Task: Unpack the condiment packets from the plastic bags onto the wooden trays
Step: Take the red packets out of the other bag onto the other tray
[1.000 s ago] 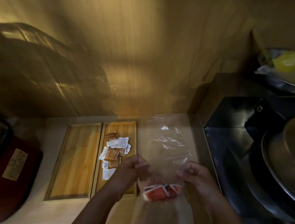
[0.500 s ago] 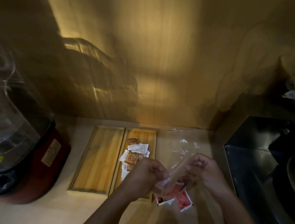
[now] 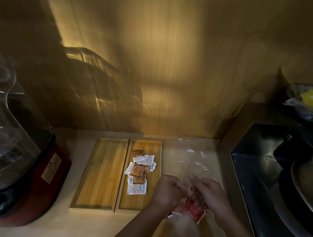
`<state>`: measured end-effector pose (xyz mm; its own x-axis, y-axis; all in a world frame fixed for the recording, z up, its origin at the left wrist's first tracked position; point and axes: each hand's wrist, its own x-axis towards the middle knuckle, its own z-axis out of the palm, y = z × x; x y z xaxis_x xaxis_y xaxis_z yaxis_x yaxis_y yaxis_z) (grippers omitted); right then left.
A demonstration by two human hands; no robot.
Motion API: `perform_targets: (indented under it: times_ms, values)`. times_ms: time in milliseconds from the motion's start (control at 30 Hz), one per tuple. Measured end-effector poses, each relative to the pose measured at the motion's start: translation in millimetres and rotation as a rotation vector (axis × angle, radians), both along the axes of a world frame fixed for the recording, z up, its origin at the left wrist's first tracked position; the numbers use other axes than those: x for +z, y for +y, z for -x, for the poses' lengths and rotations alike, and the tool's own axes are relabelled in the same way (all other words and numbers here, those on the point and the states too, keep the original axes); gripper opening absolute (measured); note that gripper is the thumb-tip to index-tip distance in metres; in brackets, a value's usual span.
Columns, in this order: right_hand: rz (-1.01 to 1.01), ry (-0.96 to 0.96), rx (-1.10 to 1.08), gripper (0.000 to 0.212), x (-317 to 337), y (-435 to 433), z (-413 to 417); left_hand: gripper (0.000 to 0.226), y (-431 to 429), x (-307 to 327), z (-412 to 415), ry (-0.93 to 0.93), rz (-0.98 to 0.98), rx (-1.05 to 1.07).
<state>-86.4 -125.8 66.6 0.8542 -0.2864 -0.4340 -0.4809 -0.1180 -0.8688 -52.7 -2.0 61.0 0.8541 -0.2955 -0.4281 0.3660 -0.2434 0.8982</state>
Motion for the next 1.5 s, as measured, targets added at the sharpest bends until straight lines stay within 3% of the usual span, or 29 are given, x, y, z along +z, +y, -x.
perform_targets:
  times_ms: [300, 433, 500, 700, 867, 1033, 1200, 1233, 1367, 1500]
  values:
    - [-0.12, 0.028, 0.099, 0.027, 5, 0, 4, 0.029, 0, 0, 3, 0.056, -0.054, -0.046]
    - [-0.004, 0.044, 0.156, 0.027, -1, 0, 2, 0.018, -3, 2, 3, -0.154, -0.245, -0.21]
    - [0.032, 0.026, 0.133, 0.03, -1, 2, 2, 0.022, -5, 0, 3, -0.2, -0.283, -0.188]
    - [-0.025, -0.097, 0.027, 0.014, -1, -3, 7, 0.042, 1, 6, -6, -0.084, -0.053, -0.038]
    - [0.068, -0.061, 0.267, 0.012, -6, -4, 11, 0.03, 0, 12, -12, 0.072, 0.155, 0.011]
    - [0.018, -0.112, 0.243, 0.023, -9, -2, 14, 0.021, -1, 17, -14, 0.123, 0.251, -0.053]
    - [0.407, -0.218, 0.144, 0.004, -6, -4, 15, 0.021, -5, 19, -11, 0.066, 0.178, -0.066]
    - [0.404, -0.229, 0.152, 0.001, -6, -5, 15, 0.02, -7, 19, -10, 0.038, 0.164, -0.075]
    - [0.27, -0.282, 0.249, 0.028, -2, -11, 21, 0.021, -8, 18, -9, 0.025, 0.183, -0.094]
    - [0.121, -0.27, 0.236, 0.03, 4, -13, 20, 0.026, -7, 10, -7, 0.05, 0.212, -0.102]
